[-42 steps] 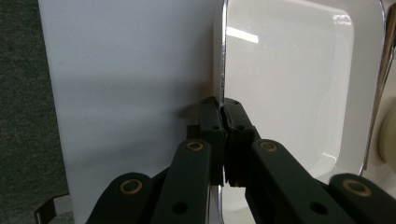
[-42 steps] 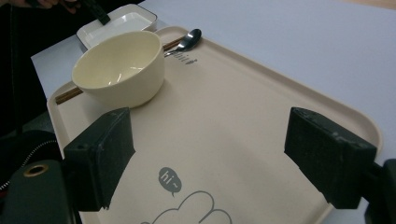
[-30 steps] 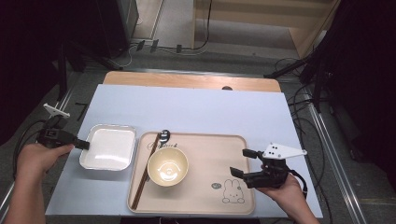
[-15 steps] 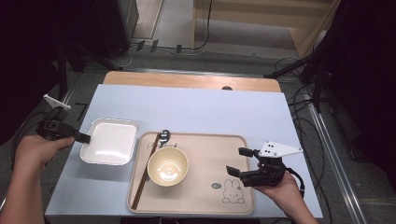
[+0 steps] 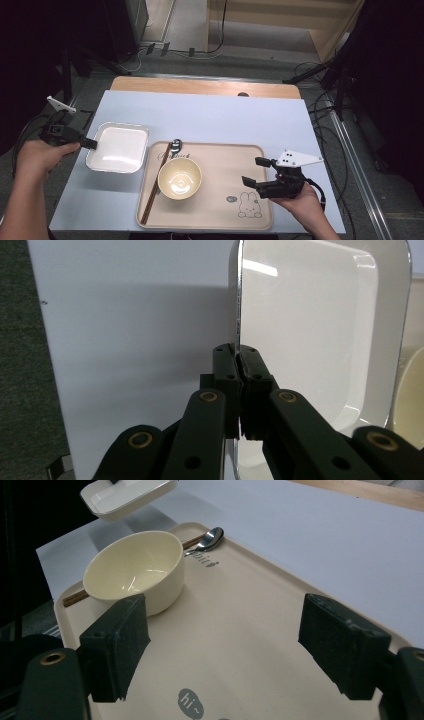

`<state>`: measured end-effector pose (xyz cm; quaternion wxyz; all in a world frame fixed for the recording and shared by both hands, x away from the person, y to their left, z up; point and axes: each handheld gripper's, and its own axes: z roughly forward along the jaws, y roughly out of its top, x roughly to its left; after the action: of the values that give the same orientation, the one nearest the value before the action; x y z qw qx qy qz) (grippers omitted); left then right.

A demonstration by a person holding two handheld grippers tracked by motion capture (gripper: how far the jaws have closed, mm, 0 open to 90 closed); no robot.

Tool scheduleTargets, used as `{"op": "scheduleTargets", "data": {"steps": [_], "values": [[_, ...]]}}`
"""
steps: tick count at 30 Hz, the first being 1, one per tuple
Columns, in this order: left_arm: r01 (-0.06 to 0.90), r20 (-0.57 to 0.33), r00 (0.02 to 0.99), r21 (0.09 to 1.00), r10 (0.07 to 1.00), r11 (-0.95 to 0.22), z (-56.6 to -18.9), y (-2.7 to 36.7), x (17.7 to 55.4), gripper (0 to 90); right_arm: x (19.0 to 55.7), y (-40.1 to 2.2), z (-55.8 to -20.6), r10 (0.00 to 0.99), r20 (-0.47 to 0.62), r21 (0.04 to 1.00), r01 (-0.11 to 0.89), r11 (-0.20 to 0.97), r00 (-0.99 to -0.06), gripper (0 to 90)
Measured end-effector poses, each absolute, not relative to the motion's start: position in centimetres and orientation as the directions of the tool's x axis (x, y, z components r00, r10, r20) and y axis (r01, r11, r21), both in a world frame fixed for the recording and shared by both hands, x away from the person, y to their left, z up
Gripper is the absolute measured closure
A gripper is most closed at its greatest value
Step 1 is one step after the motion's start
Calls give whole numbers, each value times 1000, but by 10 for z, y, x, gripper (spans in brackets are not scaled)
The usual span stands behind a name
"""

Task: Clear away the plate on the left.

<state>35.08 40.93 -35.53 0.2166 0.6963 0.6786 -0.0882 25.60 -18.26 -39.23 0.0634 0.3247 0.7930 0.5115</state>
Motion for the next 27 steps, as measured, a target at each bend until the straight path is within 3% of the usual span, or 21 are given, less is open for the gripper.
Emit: {"op": "scheduleTargets", "data": {"steps": [27], "values": [[979, -423, 153, 186, 893, -80, -330, 341, 394, 894, 293, -137, -373, 568, 211, 835, 449, 318, -795, 258]]}}
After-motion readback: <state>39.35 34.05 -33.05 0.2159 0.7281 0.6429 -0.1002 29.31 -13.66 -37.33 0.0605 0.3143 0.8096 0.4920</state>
